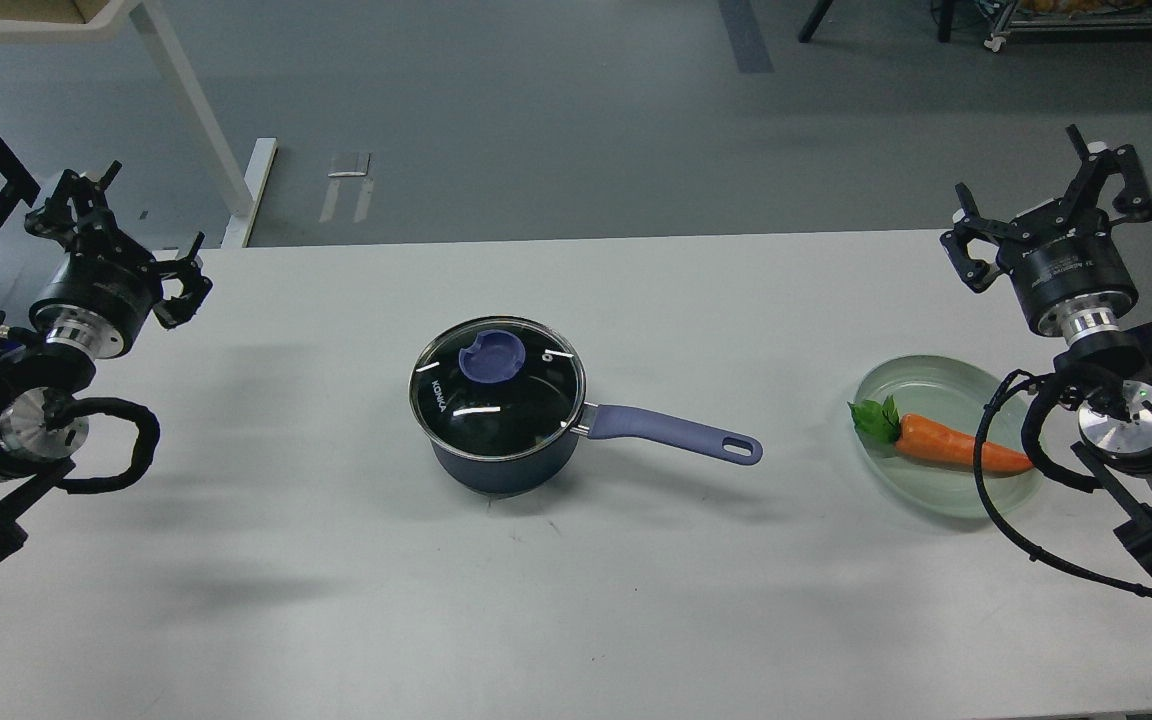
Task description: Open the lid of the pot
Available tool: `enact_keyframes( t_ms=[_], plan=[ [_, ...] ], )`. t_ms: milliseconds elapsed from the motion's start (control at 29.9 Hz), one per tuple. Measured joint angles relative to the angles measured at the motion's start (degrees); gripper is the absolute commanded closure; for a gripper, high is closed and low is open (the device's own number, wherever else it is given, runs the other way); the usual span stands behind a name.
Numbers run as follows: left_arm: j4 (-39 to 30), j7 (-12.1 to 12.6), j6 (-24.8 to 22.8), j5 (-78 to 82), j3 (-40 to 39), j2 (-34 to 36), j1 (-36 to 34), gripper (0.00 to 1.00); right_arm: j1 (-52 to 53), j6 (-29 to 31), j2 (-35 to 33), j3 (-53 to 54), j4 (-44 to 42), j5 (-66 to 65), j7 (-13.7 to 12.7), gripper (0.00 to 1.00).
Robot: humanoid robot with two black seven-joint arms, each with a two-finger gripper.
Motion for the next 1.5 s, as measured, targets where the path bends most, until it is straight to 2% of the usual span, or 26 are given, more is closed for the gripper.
enact_keyframes(
  t_ms=[167,334,401,635,869,1137,1271,1371,1505],
  plan=[
    [0.33,0.60,-0.11,0.04,0.04,0.81,-0.83,0.00,6.39,0.00,-7.24,-7.40,1.69,-2.64,0.07,0.00],
    [0.59,3.88,-1.19,0.04,-0.37,0.83,-1.38,0.00,14.23,-0.99,-11.97,-16.44,5.48,-11.63,0.09,0.00],
    [0.60,4.65,-1.47,0.00,-0.46,0.54,-1.46,0.00,18.42,-2.26,-13.18,-21.91,7.59,-17.22,0.12,0.00],
    [0.45,5.09,-1.50,-0.01,0.06,0.54,-1.60,0.00,35.97,-5.51,-14.60,-45.26,14.40,-36.64,0.49,0.00],
    [0.33,5.10,-1.49,0.06,0.11,0.85,-1.59,0.00,48.40,-8.45,-9.94,-62.67,19.86,-57.78,0.60,0.01],
    [-0.40,5.10,-1.90,0.14,0.11,0.80,-1.59,0.00,55.42,-11.01,-1.34,-76.50,21.29,-73.60,1.51,0.03],
    [-0.39,5.10,-1.91,0.12,0.11,0.81,-1.59,0.00,57.63,-11.99,2.90,-81.43,21.11,-80.26,3.71,0.06],
    [-0.40,4.98,-1.91,0.05,0.09,0.85,-1.59,0.00,59.06,-12.32,5.57,-85.06,21.03,-83.81,5.56,0.12],
    [-0.40,4.80,-1.91,0.03,0.02,0.97,-1.59,0.00,59.93,-12.36,8.65,-89.38,20.58,-87.68,6.40,0.17]
  ],
)
